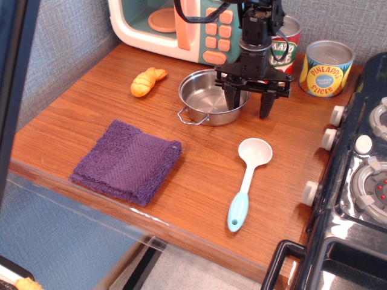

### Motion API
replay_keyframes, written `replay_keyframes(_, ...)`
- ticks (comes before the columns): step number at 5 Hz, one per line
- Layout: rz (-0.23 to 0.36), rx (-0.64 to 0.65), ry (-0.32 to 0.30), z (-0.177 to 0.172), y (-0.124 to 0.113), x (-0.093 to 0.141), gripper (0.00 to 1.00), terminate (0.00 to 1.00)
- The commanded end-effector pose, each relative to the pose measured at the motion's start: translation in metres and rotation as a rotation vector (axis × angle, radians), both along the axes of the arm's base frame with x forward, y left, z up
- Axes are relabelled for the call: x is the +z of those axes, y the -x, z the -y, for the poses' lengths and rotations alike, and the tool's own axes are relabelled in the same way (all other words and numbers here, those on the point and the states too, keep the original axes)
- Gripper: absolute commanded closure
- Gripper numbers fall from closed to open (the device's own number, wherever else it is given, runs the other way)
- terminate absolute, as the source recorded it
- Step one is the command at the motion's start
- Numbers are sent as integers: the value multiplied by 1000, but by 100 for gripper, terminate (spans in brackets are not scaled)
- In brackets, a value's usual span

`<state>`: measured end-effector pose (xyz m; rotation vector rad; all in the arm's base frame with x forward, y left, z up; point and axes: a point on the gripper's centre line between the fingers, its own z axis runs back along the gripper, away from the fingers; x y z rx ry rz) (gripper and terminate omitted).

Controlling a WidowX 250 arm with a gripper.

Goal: Put the metal pot on the purple cloth.

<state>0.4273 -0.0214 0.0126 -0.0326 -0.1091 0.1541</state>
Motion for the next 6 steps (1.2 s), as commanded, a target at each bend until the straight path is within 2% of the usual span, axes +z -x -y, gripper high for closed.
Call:
replay_keyframes(1,39,-14,-5,-2,-1,14,0,0)
replay_keyframes(2,51,30,-27,-4,1,17,100,0)
replay_keyframes(3,151,183,-82,-7,11,36,100,0)
replay_keyframes(4,269,279,-166,-11,23,84,100,0)
replay_keyframes(5,362,297,-214,-11,57,132,100,0)
replay_keyframes(6,322,313,-136,-21,89,132,100,0)
